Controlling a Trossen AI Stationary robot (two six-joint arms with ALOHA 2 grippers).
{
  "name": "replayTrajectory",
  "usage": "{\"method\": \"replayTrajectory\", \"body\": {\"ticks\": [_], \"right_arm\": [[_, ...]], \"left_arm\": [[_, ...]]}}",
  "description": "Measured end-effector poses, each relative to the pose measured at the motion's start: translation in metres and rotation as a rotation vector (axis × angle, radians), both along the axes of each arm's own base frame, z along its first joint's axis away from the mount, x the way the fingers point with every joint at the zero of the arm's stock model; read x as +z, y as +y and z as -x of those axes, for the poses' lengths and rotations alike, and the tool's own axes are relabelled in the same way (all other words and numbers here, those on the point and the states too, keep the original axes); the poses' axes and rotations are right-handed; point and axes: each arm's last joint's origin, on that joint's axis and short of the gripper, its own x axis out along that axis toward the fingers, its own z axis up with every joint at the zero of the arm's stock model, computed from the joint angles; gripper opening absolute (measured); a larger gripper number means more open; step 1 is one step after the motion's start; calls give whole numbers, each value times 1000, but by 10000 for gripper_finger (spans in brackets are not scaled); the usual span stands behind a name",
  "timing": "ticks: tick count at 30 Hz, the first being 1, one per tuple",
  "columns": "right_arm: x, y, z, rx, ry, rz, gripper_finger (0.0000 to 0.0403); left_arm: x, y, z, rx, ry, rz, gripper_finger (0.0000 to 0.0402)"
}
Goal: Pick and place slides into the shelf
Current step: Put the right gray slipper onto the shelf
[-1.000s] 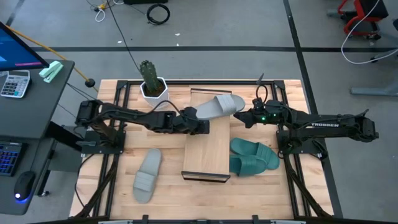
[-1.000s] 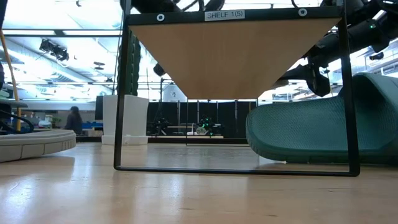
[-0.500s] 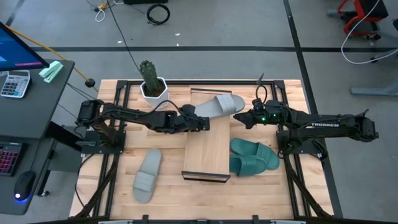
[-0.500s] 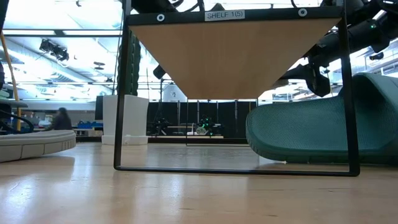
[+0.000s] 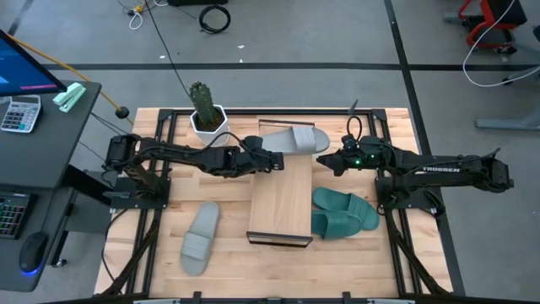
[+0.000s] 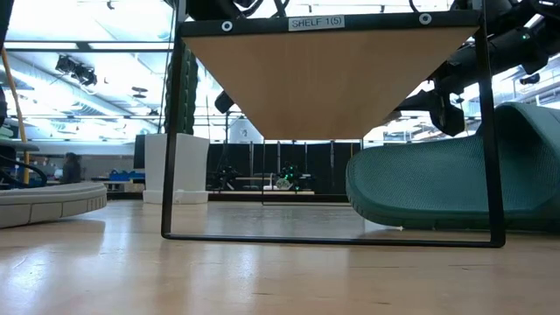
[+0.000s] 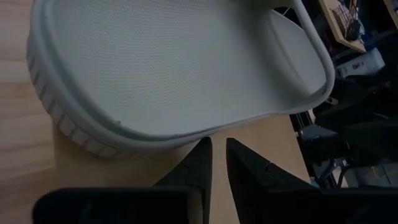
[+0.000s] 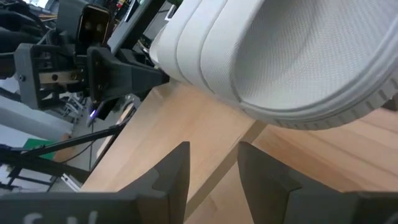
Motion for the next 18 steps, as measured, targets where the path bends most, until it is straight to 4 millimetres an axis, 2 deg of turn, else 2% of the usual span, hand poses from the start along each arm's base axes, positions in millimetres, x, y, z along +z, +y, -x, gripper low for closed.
{"method": "replayTrajectory", "body": {"ticks": [18], "right_arm": [[0,7,-2,37,0,0,142]], "left_arm": [[-2,10,4,47,47,-28,74]]}}
